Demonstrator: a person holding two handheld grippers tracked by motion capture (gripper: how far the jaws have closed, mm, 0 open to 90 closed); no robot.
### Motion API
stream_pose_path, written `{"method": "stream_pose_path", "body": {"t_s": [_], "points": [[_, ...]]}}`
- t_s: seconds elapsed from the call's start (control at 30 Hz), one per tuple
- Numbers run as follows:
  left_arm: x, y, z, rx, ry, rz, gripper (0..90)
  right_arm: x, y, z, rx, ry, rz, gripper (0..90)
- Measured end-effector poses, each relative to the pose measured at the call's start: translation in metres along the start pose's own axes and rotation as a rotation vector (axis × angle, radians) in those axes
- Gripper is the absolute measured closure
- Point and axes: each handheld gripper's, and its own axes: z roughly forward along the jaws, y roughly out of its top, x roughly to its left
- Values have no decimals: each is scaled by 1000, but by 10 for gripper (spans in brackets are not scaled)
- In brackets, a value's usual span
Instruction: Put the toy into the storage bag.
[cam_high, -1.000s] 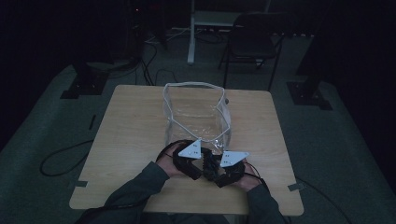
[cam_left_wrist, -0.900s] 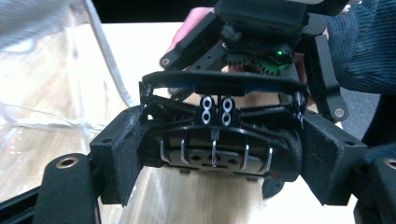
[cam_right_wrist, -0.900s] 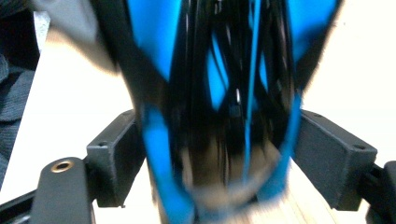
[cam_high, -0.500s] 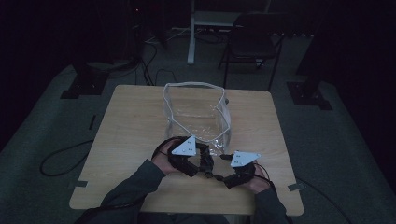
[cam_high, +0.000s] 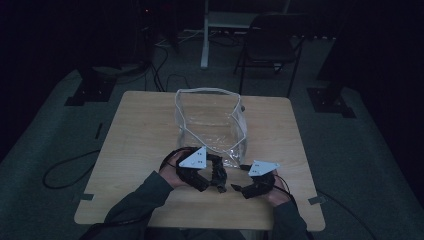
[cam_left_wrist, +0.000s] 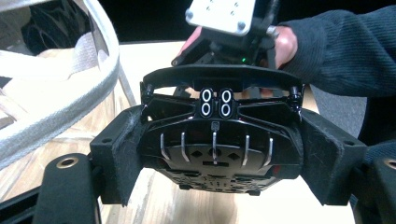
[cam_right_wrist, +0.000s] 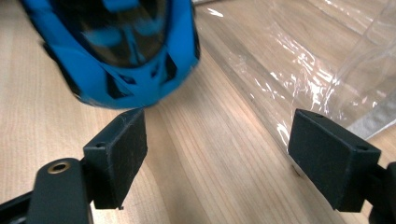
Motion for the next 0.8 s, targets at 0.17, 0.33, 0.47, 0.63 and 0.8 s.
{"method": "stream_pose_path", "body": {"t_s": [0.17,0.33,0.47,0.63,0.8], "points": [[2,0,-5,-24,-30,-16,245,-3,-4,5,46,-20,23,218],[3,1,-11,-40,-38,-23,245,-5,-6,7,55,-38,41,219],[3,2,-14,-49,-45,-29,245,-6,-8,10,71,-50,47,219],[4,3,-19,-51,-49,-27,245,-7,-11,14,102,-59,47,218],[6,6,-25,-60,-53,-28,245,-7,-12,17,117,-65,41,218]]}}
